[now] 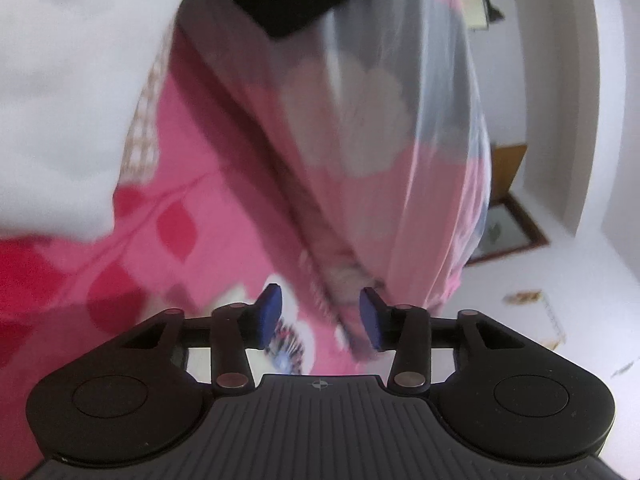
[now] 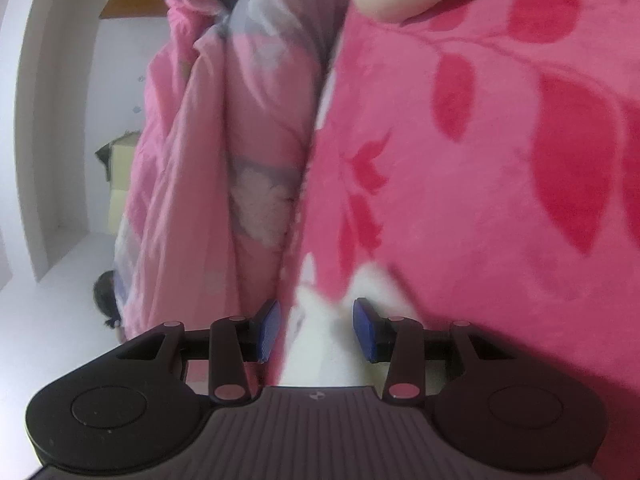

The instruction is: Fold clothes

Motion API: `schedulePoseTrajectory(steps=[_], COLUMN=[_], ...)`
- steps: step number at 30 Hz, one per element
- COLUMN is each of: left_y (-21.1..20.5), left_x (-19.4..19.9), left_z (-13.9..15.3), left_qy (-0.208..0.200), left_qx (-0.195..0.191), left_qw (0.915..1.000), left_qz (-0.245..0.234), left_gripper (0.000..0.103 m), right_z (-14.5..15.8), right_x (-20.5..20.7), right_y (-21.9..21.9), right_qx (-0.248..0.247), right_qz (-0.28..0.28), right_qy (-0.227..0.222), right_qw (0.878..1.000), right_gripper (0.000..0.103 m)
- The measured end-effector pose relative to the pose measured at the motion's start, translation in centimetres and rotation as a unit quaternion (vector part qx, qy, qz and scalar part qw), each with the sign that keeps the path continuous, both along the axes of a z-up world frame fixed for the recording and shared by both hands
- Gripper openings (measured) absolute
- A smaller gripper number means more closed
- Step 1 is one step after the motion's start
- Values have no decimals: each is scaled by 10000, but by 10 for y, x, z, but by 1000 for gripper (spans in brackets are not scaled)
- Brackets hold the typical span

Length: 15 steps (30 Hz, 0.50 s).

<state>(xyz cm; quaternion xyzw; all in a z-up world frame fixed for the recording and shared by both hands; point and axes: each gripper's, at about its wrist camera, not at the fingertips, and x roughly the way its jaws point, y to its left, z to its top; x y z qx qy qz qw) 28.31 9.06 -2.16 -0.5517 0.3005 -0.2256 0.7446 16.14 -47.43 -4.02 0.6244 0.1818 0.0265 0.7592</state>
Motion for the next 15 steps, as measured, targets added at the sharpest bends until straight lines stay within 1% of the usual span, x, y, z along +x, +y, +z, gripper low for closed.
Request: schedulePoseTrajectory(steps=[2, 6, 9, 11, 12, 15], left_y=[1, -2, 6, 16, 23, 44], left_x=[0, -20, -46, -62, -71, -96], left_z=[5, 22, 39, 53, 63, 110], left_qy=[-3, -164, -245, -346, -409, -774], left_qx=[143, 790, 1230, 1411, 1509, 1858], left_qw=[9999, 9965, 9916, 9889, 9873, 9793], left_qz=[9, -207, -328, -311, -279, -219], left_gripper=[44, 44, 44, 44, 44, 45], right_z=[0, -1, 12, 23, 29, 49], right_x=[-1, -3, -13, -24, -31, -61], right_y=[0, -1, 1, 1, 1, -1], right_qx=[-38, -114, -381, -549, -655, -1006], right_qz=[-40, -120, -129, -104, -97, -104], right_qy=[18, 55, 42, -4, -9, -16], right_qw=[10000, 9998, 9992, 9984, 9978, 9949], right_gripper=[43, 44, 44, 44, 44, 44])
